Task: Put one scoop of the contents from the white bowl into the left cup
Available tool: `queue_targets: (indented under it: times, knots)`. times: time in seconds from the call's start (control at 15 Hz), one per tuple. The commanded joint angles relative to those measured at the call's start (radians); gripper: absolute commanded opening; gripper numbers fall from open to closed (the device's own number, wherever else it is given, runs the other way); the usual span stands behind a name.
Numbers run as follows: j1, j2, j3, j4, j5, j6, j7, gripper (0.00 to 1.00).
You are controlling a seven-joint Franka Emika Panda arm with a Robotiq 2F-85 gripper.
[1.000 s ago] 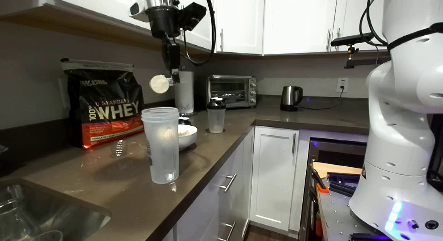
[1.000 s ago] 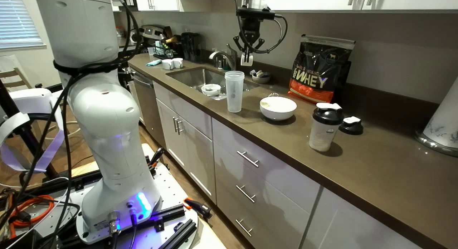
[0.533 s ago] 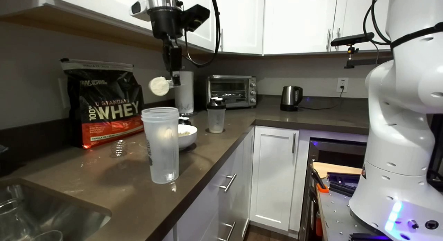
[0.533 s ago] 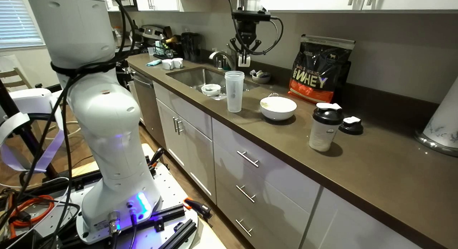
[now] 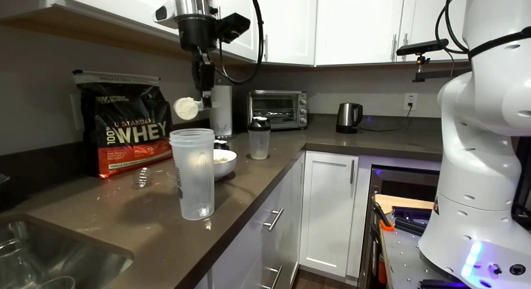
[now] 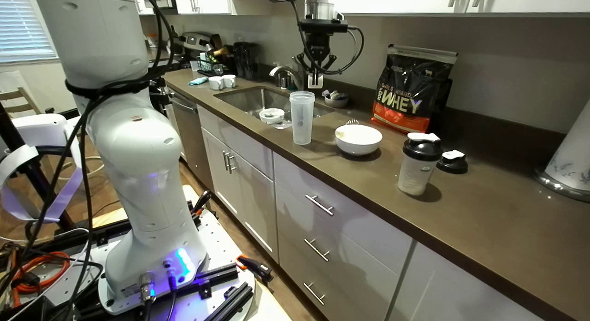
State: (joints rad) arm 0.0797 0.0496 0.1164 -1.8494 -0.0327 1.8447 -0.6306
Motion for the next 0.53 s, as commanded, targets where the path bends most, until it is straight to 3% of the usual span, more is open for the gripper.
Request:
queue_targets:
  times: [0.0, 0.47]
  knots:
    - [0.006, -0.008, -0.003, -0.013, -0.015, 0.026, 0.001, 0.01]
    - [0.007, -0.017, -0.002, -0.025, -0.020, 0.038, 0.001, 0.01]
